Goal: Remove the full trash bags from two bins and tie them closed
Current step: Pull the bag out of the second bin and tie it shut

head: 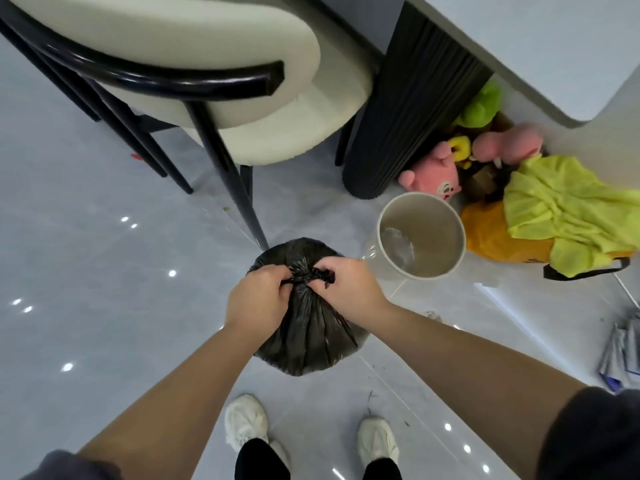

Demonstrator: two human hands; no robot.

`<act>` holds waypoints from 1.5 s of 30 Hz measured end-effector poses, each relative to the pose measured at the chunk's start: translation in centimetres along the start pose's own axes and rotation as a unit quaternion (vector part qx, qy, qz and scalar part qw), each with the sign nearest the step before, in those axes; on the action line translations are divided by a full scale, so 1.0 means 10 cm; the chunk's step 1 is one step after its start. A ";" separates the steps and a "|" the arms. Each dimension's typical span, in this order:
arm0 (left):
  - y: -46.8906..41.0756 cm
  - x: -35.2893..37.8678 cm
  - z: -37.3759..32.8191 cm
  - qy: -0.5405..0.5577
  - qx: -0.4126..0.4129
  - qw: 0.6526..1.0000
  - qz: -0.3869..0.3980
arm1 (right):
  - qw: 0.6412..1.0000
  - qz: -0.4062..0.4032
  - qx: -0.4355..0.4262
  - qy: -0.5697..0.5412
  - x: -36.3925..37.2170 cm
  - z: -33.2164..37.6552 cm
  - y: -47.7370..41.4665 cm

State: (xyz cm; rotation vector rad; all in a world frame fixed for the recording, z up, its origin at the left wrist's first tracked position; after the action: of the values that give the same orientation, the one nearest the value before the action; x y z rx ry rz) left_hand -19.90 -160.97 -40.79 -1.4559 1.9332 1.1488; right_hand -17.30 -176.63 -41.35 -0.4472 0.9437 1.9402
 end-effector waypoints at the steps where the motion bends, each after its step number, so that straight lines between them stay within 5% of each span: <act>1: 0.04 -0.07 0.07 0.002 -0.002 1.000 0.003 | 1.000 0.005 0.006 0.000 0.05 0.09 0.01; 19: -0.13 -1.71 1.28 -0.046 0.002 0.996 0.075 | 0.997 0.063 0.032 -0.016 0.58 1.93 -0.68; 27: -0.81 -2.28 1.85 -0.072 0.031 0.987 0.137 | 0.992 0.099 0.058 -0.056 0.72 2.41 -1.44; 34: -1.36 -2.84 2.49 -0.079 0.053 0.989 0.112 | 0.989 0.105 0.072 -0.080 0.89 3.05 -2.21; 45: -2.23 -3.94 3.68 -0.058 0.076 0.984 0.150 | 0.983 0.054 0.107 -0.140 1.35 4.22 -3.40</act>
State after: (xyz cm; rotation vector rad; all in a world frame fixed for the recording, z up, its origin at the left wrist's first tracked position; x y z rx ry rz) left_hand 9.78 -110.74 -38.52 -1.0187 2.1549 1.1544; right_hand 7.02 -126.43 -37.58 0.0024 0.9920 1.9092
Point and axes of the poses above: each hand's wrist, its own y-axis away from the middle knuckle, its own x-axis out of the palm, z = x × y, the point moved 3 cm from there along -y, towards the middle knuckle, and after that the axes turned 6 degrees about z, right-handed, at the moved point
